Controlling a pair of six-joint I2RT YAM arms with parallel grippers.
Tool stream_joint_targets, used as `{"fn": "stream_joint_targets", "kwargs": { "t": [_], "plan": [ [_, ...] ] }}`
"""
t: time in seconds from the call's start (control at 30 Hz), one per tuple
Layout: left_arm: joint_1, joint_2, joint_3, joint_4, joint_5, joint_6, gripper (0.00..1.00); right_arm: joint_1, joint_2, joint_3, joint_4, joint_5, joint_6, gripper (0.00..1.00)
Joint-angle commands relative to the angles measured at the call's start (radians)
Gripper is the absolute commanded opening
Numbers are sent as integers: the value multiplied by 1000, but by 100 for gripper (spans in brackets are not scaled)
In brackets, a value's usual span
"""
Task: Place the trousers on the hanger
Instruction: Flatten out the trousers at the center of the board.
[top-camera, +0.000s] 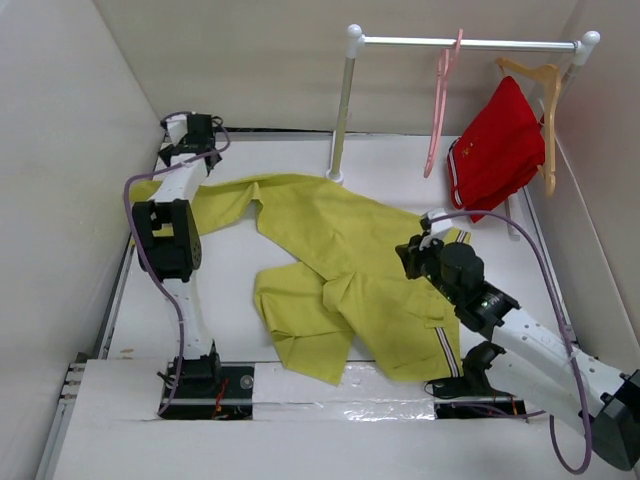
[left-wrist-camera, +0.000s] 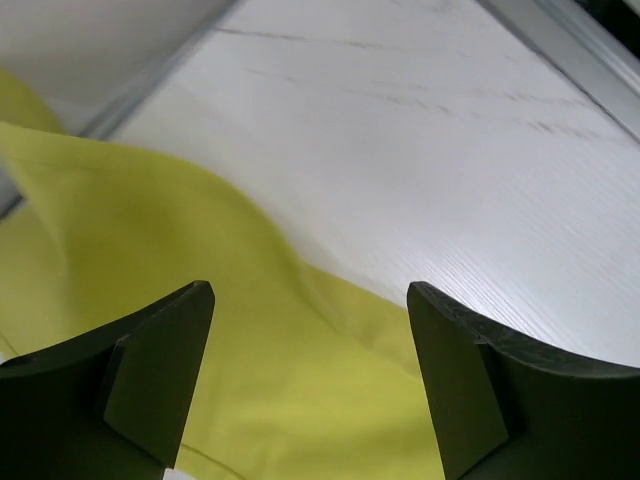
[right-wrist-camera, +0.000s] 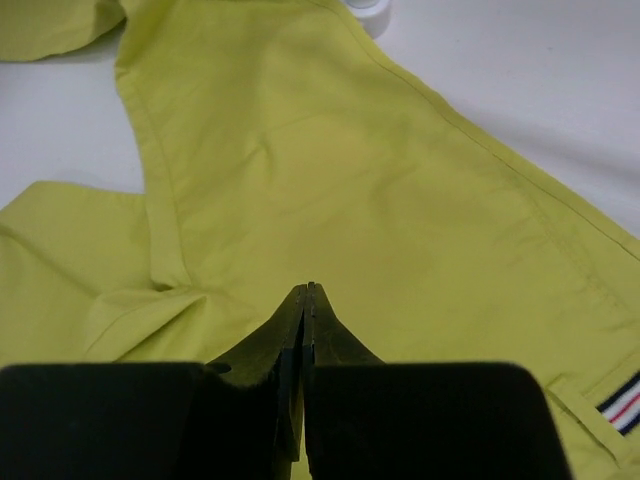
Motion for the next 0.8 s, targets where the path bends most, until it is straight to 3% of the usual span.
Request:
{"fn": "stream_joint_targets", "kwargs": {
  "t": [0.0, 0.03, 0.1, 0.13, 0.2, 0.23, 0.37, 0.47, 0.6, 0.77],
  "plan": [
    [-47, -203, -47, 44, 46, -66, 77, -49, -17, 12, -20, 61, 45, 11],
    [-61, -239, -87, 71, 78, -95, 75, -64, -25, 7, -27, 61, 57, 29],
    [-101, -308, -212, 134, 100, -141, 73, -118, -59, -17, -40, 56, 89, 45],
    [-169, -383, -268, 171, 129, -152, 69, -138, -70, -33, -40, 67, 102, 58],
    [-269, -460, -455, 287, 130, -187, 65, -206, -94, -79, -37, 82, 139, 69],
    [-380, -530, -528, 339, 134, -190, 63, -233, -97, -90, -44, 88, 151, 76],
    [-620, -650, -871, 498, 123, -246, 55, -381, -93, -128, -86, 85, 206, 83],
    [-757, -736, -1004, 541, 78, -273, 53, -496, -86, -163, -104, 41, 263, 87],
    [-932, -852, -1095, 535, -18, -255, 61, -645, -59, -189, -34, -62, 281, 91],
    [-1026, -954, -1142, 417, -126, -290, 66, -762, 132, -144, -1, -226, 286, 91]
  ]
}}
